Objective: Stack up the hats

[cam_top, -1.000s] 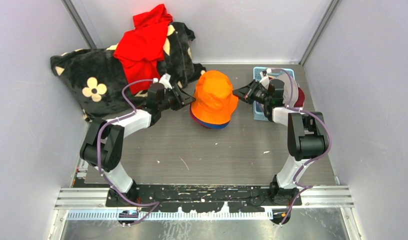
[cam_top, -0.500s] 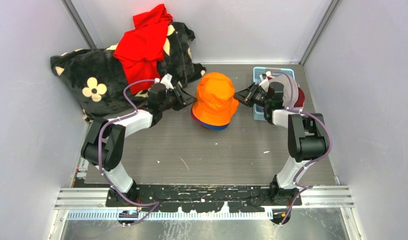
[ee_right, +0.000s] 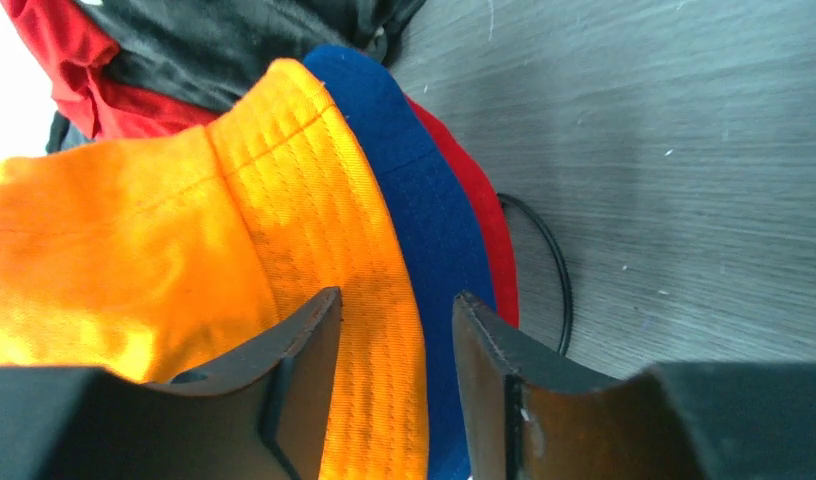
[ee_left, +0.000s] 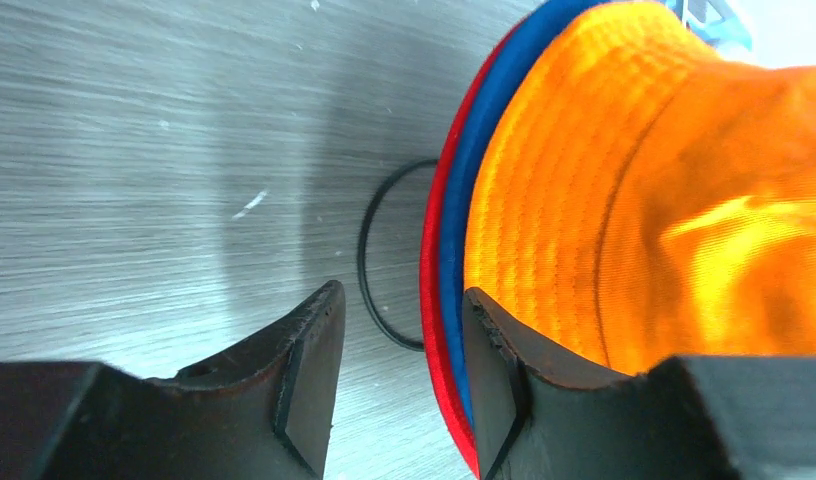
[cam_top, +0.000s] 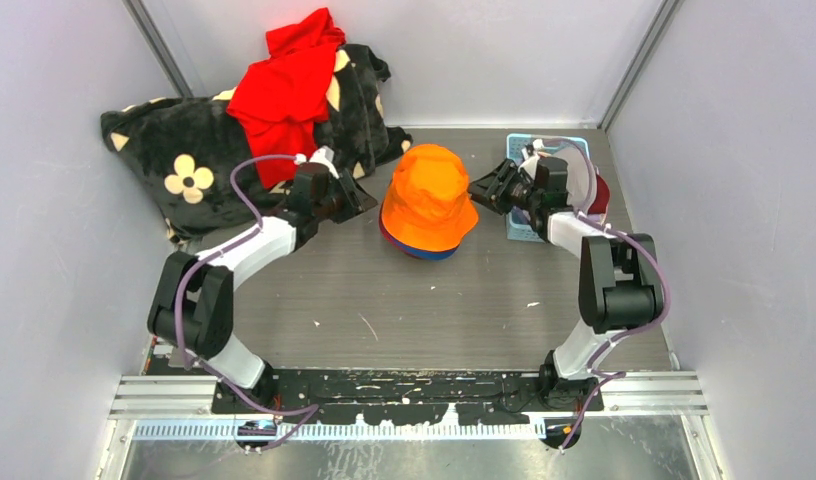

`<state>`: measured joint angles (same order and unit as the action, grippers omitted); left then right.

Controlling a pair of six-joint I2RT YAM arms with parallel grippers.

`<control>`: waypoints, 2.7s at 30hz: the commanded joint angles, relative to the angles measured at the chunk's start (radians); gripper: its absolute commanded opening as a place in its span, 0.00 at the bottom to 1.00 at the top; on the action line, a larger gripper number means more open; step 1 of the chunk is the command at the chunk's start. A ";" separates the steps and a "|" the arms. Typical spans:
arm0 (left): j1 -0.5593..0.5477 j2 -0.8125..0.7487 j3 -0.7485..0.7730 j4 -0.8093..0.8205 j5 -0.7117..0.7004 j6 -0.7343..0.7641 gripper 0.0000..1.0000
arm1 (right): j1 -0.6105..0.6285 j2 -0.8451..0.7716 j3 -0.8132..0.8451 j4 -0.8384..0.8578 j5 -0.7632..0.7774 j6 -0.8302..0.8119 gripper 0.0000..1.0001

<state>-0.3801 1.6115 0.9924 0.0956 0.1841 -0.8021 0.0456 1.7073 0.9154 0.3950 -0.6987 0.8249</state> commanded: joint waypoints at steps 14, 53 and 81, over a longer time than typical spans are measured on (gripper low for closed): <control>0.034 -0.190 0.207 -0.233 -0.219 0.157 0.48 | -0.056 -0.150 0.492 -0.785 0.778 -0.453 0.62; 0.034 -0.192 0.103 -0.177 -0.149 0.117 0.48 | -0.065 0.127 0.635 -0.865 0.975 -0.495 0.01; 0.035 -0.253 0.086 -0.106 -0.079 0.096 0.48 | -0.061 -0.277 0.662 -0.490 0.121 -0.268 0.01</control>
<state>-0.3450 1.4109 1.0752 -0.0959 0.0738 -0.7059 -0.0151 1.4921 1.6070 -0.3695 -0.2451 0.3996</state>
